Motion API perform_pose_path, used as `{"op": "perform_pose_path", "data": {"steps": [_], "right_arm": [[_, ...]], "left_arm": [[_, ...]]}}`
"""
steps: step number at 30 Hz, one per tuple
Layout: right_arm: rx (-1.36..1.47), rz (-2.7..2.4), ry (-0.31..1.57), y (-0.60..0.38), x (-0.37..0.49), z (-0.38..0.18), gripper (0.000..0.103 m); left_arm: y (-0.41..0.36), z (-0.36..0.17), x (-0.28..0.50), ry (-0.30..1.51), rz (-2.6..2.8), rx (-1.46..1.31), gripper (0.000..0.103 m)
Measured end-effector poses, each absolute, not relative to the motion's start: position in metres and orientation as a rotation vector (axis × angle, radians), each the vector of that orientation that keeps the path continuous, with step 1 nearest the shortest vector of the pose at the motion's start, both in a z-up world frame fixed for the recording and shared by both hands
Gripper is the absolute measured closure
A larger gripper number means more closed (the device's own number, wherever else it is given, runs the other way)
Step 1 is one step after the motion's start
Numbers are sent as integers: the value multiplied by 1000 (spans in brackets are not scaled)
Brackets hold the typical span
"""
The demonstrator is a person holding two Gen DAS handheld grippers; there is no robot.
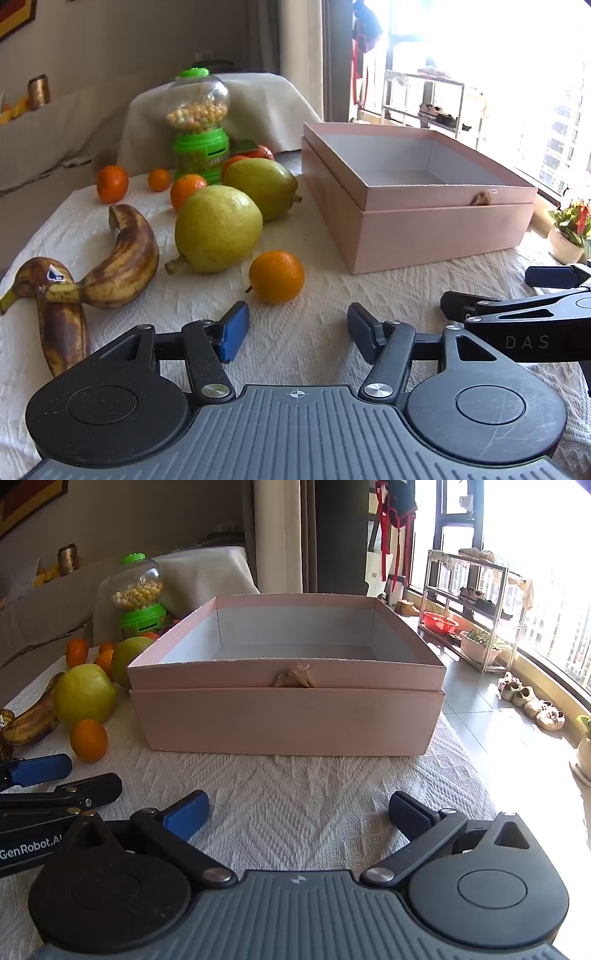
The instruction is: Organize fruits
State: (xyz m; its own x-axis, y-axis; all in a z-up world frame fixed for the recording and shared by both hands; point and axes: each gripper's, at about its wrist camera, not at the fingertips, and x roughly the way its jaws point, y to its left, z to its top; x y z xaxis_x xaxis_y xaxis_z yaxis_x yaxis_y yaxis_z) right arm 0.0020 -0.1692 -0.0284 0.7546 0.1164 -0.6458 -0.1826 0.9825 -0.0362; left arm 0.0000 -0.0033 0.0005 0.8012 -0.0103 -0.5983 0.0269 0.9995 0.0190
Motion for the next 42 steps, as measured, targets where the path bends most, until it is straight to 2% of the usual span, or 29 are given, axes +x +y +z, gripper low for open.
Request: {"op": "perform_pose_path", "data": {"steps": [42], "right_arm": [[-102,163,696,-170,2,-28,0]], "left_arm": [[-2,1,0,642,-24,14,38]]}}
